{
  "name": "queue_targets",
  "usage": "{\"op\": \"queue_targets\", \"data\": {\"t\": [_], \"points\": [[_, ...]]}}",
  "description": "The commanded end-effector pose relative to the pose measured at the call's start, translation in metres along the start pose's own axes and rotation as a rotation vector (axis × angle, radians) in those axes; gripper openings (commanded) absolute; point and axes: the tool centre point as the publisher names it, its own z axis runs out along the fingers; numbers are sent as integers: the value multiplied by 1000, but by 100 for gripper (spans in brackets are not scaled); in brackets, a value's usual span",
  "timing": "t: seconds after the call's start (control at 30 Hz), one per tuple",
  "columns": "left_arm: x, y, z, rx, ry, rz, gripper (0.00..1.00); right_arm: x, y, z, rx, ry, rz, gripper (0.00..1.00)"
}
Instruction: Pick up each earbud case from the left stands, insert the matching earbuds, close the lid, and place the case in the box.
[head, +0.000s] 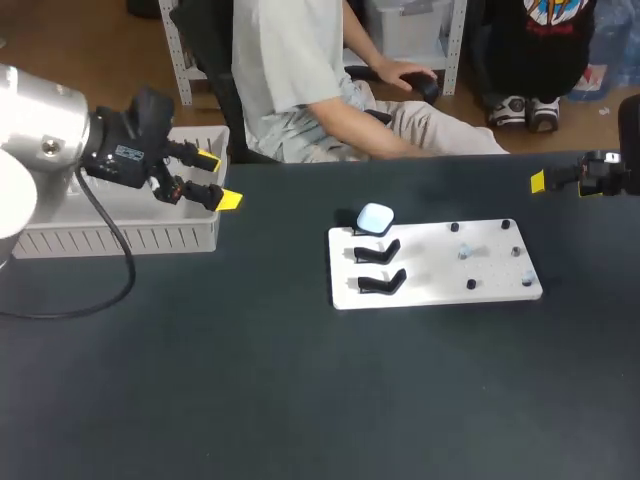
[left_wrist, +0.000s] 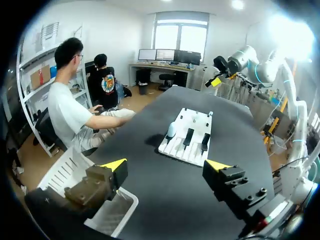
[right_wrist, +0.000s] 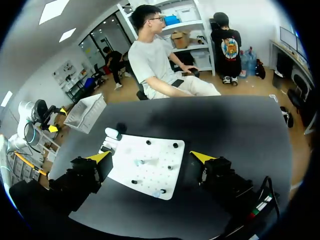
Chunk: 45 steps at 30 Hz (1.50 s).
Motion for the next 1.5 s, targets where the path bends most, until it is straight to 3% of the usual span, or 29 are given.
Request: {"op": "queue_targets", "data": {"t": [0.03,0.23,0.47,1.0,1.17,1.3,1.37,1.5], "points": [[-10,9,26,235,9,230,100,0,0,0,0,0,-1,100],[-16,4,54,273,-1,299,100,0,0,0,0,0,-1,100],[-16,-2,83,358,14,286,100,0,0,0,0,0,-1,100],[0,-18,146,389,-11,213,100,0,0,0,0,0,-1,100],[-3,-20,164,382,-46,227,94,0,0,0,0,0,-1,100],[-7,-19,175,364,-76,225,74,0,0,0,0,0,-1,100],[-7,-19,180,357,-86,222,55,0,0,0,0,0,-1,100],[-7,-19,189,345,-92,221,54,0,0,0,0,0,-1,100]]}}
